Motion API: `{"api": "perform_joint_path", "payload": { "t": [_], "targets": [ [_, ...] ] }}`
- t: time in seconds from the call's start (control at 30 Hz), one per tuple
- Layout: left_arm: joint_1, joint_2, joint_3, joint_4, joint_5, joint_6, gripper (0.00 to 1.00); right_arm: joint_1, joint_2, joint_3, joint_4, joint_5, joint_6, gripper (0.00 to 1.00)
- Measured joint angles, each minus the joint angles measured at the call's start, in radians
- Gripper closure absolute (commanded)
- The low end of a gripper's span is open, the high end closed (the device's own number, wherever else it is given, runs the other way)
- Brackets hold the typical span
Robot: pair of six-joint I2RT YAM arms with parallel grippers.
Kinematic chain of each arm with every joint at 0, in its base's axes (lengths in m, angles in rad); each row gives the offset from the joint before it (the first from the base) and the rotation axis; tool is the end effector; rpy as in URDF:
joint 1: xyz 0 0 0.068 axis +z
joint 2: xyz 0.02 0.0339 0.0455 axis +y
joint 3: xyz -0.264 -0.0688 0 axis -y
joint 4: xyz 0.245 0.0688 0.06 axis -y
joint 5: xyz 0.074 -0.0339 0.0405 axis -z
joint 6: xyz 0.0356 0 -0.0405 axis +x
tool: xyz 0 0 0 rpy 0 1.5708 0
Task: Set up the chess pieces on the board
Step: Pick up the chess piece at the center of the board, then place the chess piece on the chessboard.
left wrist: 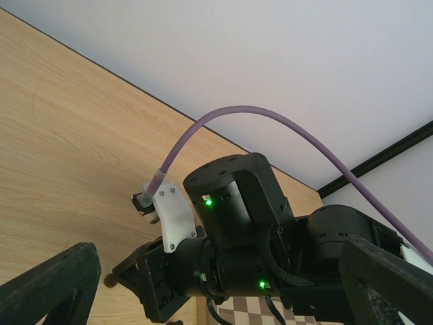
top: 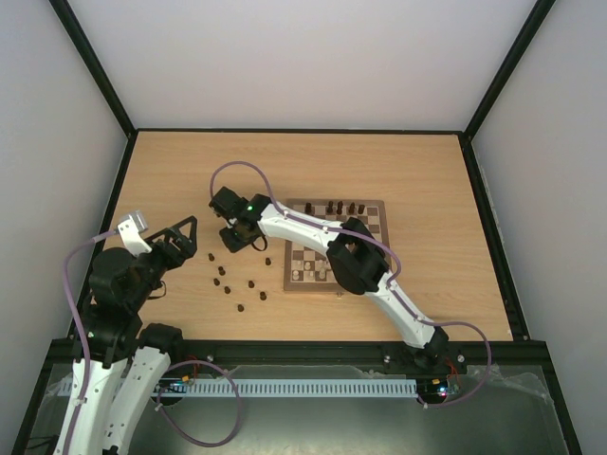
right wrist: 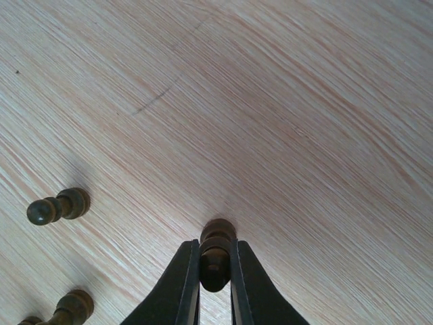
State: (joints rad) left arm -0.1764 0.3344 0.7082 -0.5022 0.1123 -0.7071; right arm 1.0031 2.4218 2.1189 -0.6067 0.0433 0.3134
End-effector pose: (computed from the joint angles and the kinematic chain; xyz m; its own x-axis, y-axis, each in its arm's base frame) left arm 0.0832 -0.0189 0.3315 -0.2802 -0.6058 -0.7447 0.1339 0.7435 -0.6552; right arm 0.2903 0.4524 0.1852 -0.6590 -0.4605 -0.5947 -0.6569 0.7375 0.1568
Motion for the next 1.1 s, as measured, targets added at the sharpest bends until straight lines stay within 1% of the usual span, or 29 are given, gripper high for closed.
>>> {"api": "perform_joint_path", "payload": {
  "t": [0.2,0.6,0.73,0.83,0.97,1.1],
  "targets": [
    [0.0,0.0,0.0,0.0,0.0,0.0,0.01,0.0,-0.042,-0.034,-0.008,0.04,-0.002,0.99],
    [0.0,0.019,-0.025,0.011,-0.008,0.0,0.01,-0.024,-0.36,-0.172,-0.039,0.14,-0.019,0.98],
    [0.0,0.029,-0.025,0.011,-0.009,0.002,0.01,-0.086,-0.451,-0.233,-0.05,0.156,-0.026,0.98],
    [0.0,0.029,-0.025,0.012,-0.009,0.005,0.0,-0.159,-0.5,-0.269,-0.062,0.171,-0.03,0.97],
    [0.0,0.032,-0.031,0.019,-0.007,0.005,0.0,-0.254,-0.525,-0.288,-0.081,0.189,-0.039,0.97],
    [0.0,0.054,-0.032,0.024,-0.006,0.008,0.0,-0.304,-0.524,-0.296,-0.093,0.212,-0.041,0.98]
  ]
}}
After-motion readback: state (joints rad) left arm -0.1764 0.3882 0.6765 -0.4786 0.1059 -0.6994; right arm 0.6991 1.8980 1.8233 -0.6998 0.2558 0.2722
